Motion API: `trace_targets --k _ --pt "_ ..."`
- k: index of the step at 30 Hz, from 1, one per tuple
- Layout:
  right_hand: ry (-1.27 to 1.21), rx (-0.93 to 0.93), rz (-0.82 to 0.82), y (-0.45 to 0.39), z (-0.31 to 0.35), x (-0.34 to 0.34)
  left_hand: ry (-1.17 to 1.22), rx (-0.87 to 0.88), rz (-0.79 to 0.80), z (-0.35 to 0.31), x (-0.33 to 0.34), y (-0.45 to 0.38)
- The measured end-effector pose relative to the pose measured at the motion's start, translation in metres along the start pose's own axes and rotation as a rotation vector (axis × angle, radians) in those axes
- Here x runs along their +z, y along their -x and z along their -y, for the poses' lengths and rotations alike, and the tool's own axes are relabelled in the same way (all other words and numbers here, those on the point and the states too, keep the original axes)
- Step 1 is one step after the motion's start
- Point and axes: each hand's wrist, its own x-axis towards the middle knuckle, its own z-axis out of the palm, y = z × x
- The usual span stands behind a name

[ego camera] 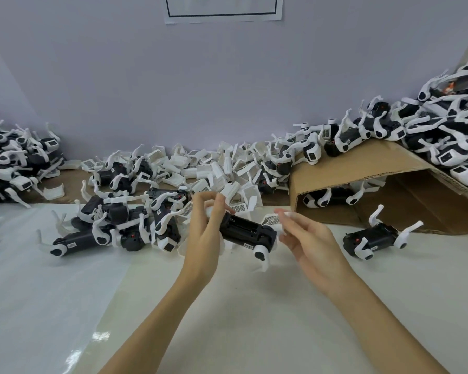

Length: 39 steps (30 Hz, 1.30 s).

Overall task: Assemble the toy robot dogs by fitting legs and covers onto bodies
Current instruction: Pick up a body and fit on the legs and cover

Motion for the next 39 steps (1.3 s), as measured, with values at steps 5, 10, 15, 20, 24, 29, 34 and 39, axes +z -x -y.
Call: trace_targets --k 5,10,15,20,24,29,34,39 --pt "-0.201 0.051 -0.017 -0.008 0.002 -0.004 -0.04 -0.018 0.015 -0.006 0.002 0.003" --pt "-0.175 -0.013 0.165 -0.005 0.008 -0.004 -0.063 -0.025 0.017 -0.005 0.002 0.004" --pt "0.263 -0.175 0.366 0.007 0.004 0.001 -0.087 0.005 0.052 -0.004 0.004 0.006" --pt "0.5 -0.284 0.31 0.014 0.005 0.007 -0.083 0.031 0.104 0.0 0.004 0.008" --pt "0.637 -0.343 0.224 0.015 0.004 0.009 -0.054 0.01 0.124 0.0 0.003 0.007" --pt "0.68 -0.392 0.241 0.016 0.003 0.01 -0.086 0.01 0.146 0.003 0.0 0.004" --pt "0.681 -0.403 0.234 0.015 0.001 0.009 -0.158 0.047 0.121 0.004 0.001 0.004" --pt "0.659 -0.428 0.211 0.016 -0.001 0.01 -0.033 -0.017 0.109 0.0 0.001 0.004"
